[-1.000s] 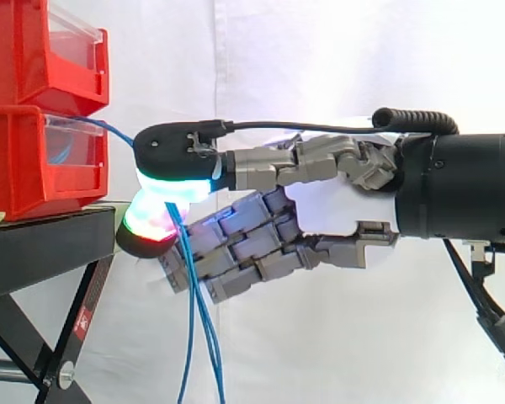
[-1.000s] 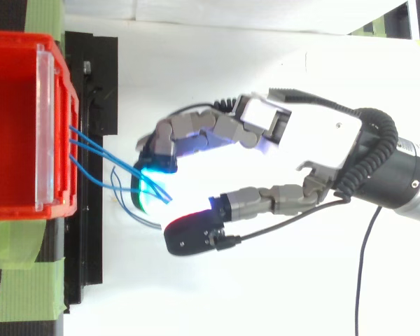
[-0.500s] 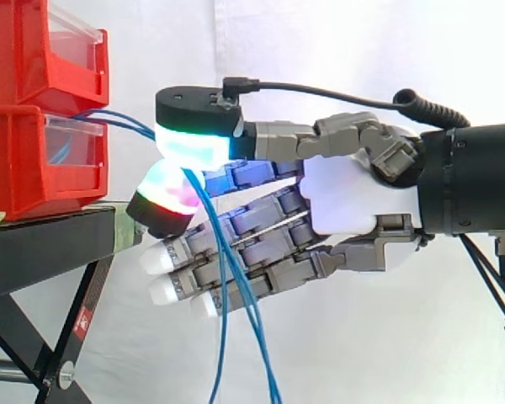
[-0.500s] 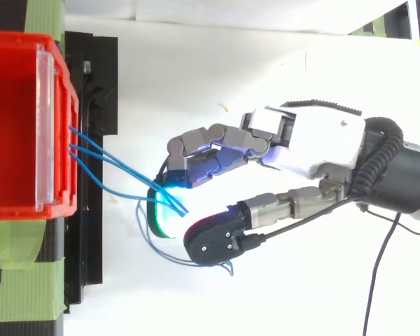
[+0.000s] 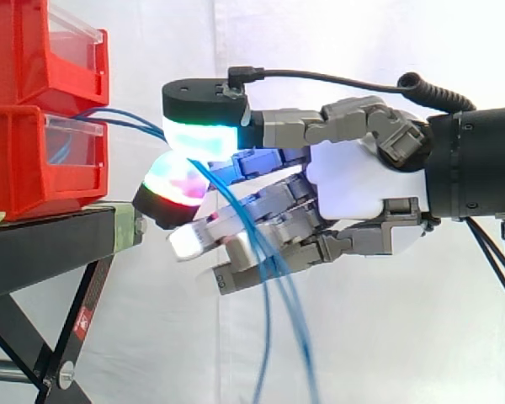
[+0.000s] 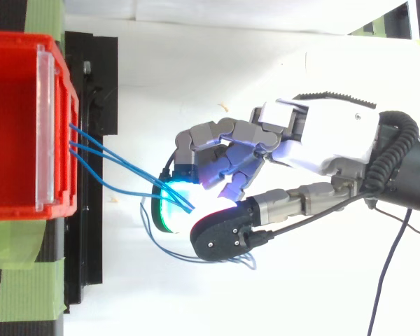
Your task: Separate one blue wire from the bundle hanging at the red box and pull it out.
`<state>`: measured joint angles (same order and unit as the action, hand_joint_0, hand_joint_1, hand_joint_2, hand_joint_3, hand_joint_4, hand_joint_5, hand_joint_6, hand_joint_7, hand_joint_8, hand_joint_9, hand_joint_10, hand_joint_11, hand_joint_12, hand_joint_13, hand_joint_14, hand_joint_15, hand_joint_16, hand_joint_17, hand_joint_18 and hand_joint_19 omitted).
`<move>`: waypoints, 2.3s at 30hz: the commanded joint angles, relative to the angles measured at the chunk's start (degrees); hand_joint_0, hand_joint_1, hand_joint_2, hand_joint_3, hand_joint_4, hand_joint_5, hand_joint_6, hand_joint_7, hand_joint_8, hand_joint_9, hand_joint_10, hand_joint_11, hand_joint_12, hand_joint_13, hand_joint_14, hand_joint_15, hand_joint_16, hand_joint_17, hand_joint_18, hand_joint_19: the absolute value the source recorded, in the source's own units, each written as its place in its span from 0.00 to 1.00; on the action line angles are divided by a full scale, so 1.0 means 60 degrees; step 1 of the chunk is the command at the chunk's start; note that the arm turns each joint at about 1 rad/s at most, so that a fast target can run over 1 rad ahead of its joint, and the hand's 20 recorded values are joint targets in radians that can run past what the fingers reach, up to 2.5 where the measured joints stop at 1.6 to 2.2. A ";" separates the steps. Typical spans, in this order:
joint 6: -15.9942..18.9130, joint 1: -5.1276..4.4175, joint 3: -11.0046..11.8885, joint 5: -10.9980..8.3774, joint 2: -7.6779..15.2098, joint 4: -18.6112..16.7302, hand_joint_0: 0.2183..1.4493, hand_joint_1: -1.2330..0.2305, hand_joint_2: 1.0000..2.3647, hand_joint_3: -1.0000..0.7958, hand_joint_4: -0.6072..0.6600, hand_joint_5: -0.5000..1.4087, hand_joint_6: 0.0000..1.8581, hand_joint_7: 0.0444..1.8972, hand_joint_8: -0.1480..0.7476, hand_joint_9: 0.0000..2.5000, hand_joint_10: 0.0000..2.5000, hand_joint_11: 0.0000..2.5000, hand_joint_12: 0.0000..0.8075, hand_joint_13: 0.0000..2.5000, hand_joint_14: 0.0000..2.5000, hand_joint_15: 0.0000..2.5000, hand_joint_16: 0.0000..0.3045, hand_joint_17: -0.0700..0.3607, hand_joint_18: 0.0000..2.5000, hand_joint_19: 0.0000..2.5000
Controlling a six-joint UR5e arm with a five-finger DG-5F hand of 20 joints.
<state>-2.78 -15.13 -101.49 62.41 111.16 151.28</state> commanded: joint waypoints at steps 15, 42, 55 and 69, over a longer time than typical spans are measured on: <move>0.0024 0.0031 0.0011 -0.0031 -0.0025 0.0172 0.40 0.42 0.02 0.47 0.70 0.19 0.33 0.63 0.59 0.42 0.01 0.37 0.36 0.60 0.01 0.58 0.07 0.27 0.18 0.11; -0.0328 0.0031 0.0011 -0.0119 -0.0348 0.0480 0.40 0.42 0.02 0.47 0.69 0.18 0.34 0.62 0.55 0.48 0.00 0.56 0.36 0.59 0.13 0.62 0.11 0.33 0.24 0.20; -0.0328 0.0031 0.0011 -0.0119 -0.0348 0.0480 0.39 0.43 0.02 0.46 0.69 0.18 0.34 0.61 0.51 0.51 0.10 0.65 0.37 0.58 0.13 0.62 0.11 0.34 0.23 0.20; -0.0533 0.0031 0.0011 -0.0119 -0.0362 0.0494 0.39 0.43 0.02 0.46 0.69 0.18 0.35 0.60 0.51 0.49 0.18 0.67 0.38 0.57 0.11 0.64 0.12 0.35 0.23 0.20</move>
<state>-5.41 -14.95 -101.45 61.71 109.02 154.21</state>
